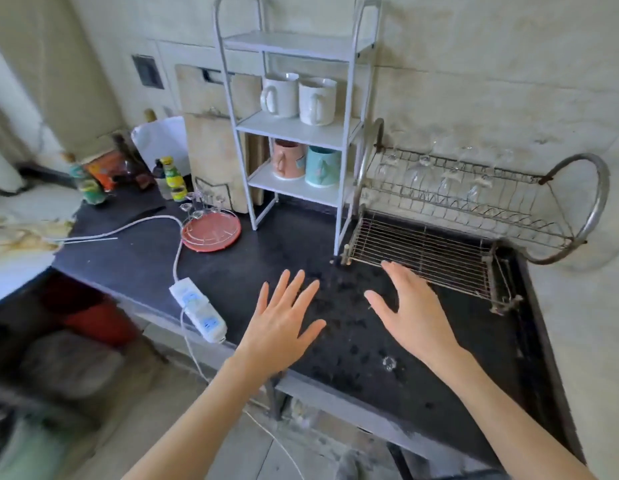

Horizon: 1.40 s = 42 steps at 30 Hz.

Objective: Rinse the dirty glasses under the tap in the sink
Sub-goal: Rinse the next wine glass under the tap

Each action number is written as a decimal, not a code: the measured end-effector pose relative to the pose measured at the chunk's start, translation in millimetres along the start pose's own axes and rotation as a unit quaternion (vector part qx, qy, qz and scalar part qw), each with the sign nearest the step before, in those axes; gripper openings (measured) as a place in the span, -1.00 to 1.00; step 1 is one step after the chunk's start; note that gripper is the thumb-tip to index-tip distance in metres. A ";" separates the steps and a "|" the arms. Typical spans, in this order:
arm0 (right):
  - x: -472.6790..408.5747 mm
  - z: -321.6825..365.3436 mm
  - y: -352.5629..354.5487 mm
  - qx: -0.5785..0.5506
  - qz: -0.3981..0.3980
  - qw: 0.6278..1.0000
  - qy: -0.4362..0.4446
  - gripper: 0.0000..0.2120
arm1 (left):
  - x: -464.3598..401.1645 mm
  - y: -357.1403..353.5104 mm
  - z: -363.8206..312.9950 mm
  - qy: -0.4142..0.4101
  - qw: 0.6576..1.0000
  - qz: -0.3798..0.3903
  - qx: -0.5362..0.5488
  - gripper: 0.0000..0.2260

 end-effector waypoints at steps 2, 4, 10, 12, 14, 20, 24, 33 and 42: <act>21.9 35.1 -33.2 -0.002 0.043 0.999 0.030 -0.40 | 45.0 -2.9 26.3 0.042 0.999 0.002 0.001 -0.30; 40.9 73.0 -63.7 -0.007 0.083 0.994 0.072 -0.41 | 89.0 -3.5 50.8 0.082 0.996 0.018 -0.005 -0.35; 71.9 194.9 -136.4 -0.021 0.165 0.965 0.201 -0.32 | 211.9 -5.9 133.0 0.245 0.968 0.039 0.027 -0.40; 73.9 237.2 -156.8 -0.026 0.179 0.952 0.246 -0.26 | 245.2 -2.0 160.0 0.286 0.957 0.024 0.035 -0.28; 70.4 279.2 -175.7 -0.023 0.196 0.938 0.285 -0.30 | 270.7 7.9 190.5 0.320 0.946 -0.008 0.048 -0.18; 37.0 392.3 -226.8 -0.030 0.237 0.901 0.362 -0.41 | 318.2 39.6 284.5 0.417 0.907 -0.057 0.034 -0.17; -2.4 454.7 -259.9 -0.048 0.240 0.888 0.389 -0.41 | 328.9 53.4 348.7 0.478 0.874 -0.075 0.039 -0.16; -97.3 547.6 -316.9 -0.057 0.271 0.876 0.395 -0.42 | 311.4 84.2 463.9 0.528 0.841 -0.084 0.081 -0.44; -199.2 600.7 -381.9 -0.064 0.306 0.890 0.332 -0.44 | 255.0 77.1 586.9 0.513 0.847 -0.057 0.125 -0.45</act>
Point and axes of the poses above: each hand's wrist, its own x-axis away from the middle knuckle, its own y-axis out of the back of the hand, z = x × y, the point moved 7 cm from there along -x, towards the middle knuckle, and after that the axes turned 4 degrees about z, right-handed, at the moved point
